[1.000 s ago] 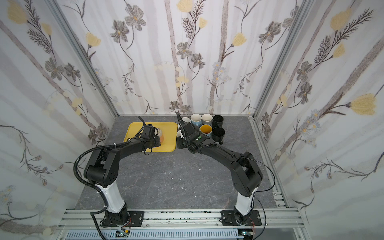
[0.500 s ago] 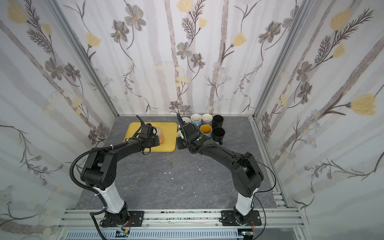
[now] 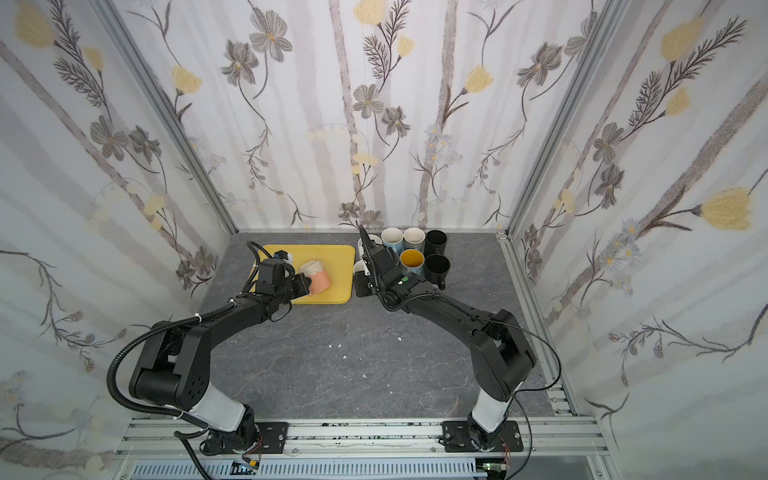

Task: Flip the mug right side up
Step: 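Grasp the pink mug's handle with the right gripper while the left holds it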

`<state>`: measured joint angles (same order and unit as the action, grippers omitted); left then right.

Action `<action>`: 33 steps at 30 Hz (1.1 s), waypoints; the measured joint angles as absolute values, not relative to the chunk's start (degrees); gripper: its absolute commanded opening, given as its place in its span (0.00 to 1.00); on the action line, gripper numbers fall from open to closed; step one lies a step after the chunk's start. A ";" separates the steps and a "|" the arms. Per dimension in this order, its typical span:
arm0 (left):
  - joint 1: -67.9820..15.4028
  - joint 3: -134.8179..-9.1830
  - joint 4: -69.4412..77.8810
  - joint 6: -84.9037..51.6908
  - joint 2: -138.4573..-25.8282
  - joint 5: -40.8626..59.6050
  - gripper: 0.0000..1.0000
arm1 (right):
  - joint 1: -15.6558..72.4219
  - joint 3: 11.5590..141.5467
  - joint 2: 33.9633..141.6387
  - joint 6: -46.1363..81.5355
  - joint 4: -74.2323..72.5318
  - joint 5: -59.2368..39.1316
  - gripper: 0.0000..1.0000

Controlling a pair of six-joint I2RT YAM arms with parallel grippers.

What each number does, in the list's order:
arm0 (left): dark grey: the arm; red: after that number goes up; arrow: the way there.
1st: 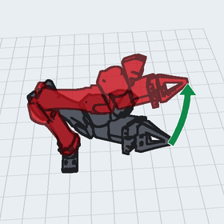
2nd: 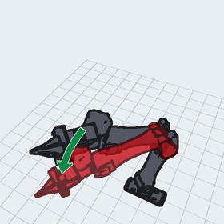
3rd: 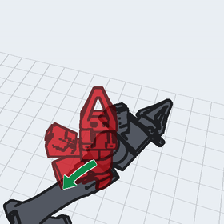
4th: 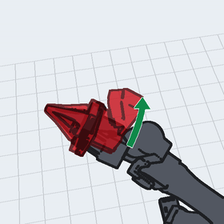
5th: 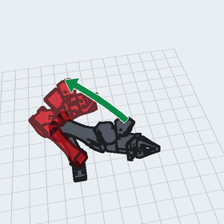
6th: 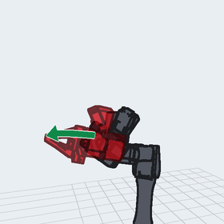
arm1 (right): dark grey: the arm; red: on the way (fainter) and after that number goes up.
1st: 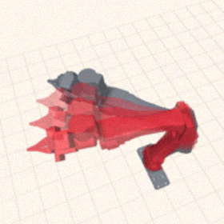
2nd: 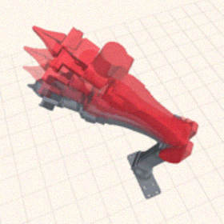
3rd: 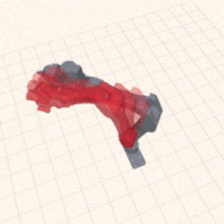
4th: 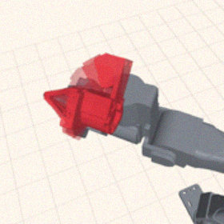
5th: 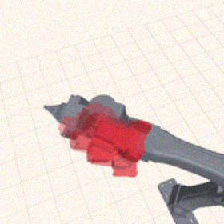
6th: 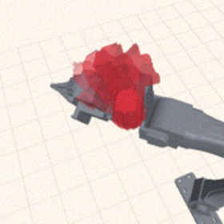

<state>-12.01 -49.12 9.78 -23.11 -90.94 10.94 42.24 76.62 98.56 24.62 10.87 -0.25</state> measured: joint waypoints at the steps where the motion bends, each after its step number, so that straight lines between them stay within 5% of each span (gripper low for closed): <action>1: -12.05 -49.15 10.24 -23.14 -91.42 11.53 0.00 | 42.24 76.60 98.56 24.75 10.74 -0.56 0.42; 12: -17.67 -57.23 3.88 -16.03 -99.96 6.07 0.00 | 43.94 79.64 102.48 29.52 12.36 -7.22 0.39; 29: -17.52 -58.19 0.16 -16.56 -103.22 0.82 0.38 | 45.98 91.61 112.49 29.36 17.67 -7.53 0.39; 33: -17.52 -58.63 -0.69 -17.19 -104.40 0.64 0.38 | 46.24 91.33 112.49 29.52 17.80 -7.11 0.39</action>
<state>-17.52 -58.63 -0.69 -17.19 -104.40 0.64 46.24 91.33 112.49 29.52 17.80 -7.11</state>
